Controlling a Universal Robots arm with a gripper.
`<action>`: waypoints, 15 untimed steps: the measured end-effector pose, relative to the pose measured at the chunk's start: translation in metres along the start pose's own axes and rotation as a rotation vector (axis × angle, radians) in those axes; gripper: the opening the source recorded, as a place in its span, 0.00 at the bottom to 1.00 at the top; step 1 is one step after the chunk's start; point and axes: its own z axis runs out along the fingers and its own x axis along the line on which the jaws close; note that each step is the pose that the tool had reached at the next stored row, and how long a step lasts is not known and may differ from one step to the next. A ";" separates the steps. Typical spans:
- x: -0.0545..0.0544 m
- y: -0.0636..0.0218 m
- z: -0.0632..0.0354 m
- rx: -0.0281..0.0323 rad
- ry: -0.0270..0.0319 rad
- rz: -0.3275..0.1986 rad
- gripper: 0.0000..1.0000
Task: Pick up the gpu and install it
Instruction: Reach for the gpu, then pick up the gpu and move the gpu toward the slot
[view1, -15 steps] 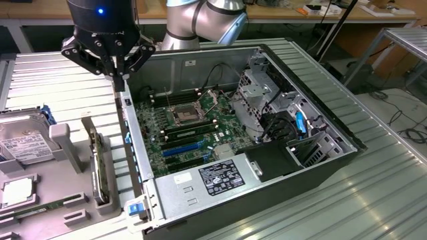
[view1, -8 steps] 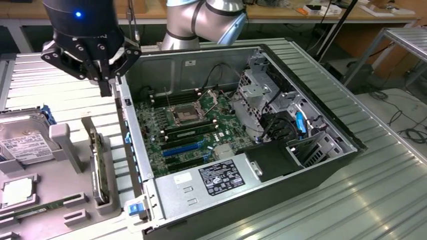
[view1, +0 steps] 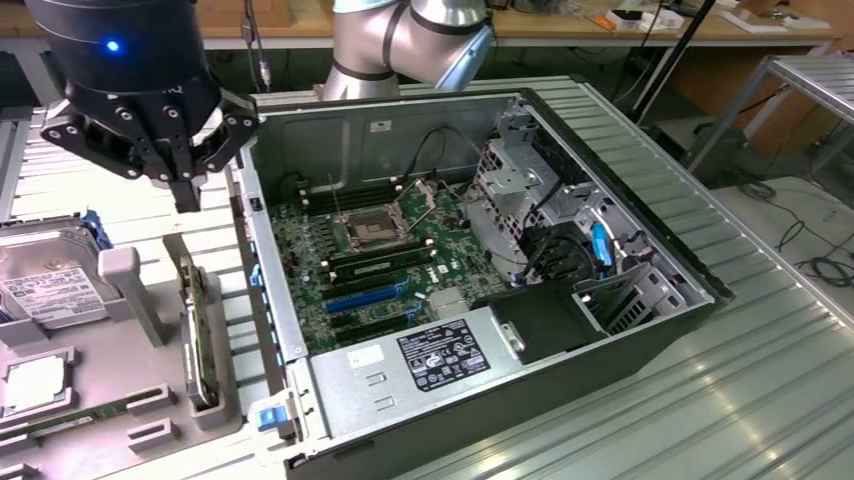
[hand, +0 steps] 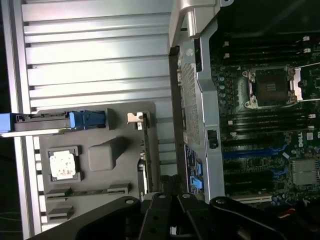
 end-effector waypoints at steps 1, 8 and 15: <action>0.002 -0.0021 -0.0001 0.0000 0.0000 0.000 0.11; 0.017 -0.0189 -0.0013 0.0001 0.0000 0.000 0.11; 0.017 -0.0189 -0.0013 0.0000 0.0000 0.000 0.11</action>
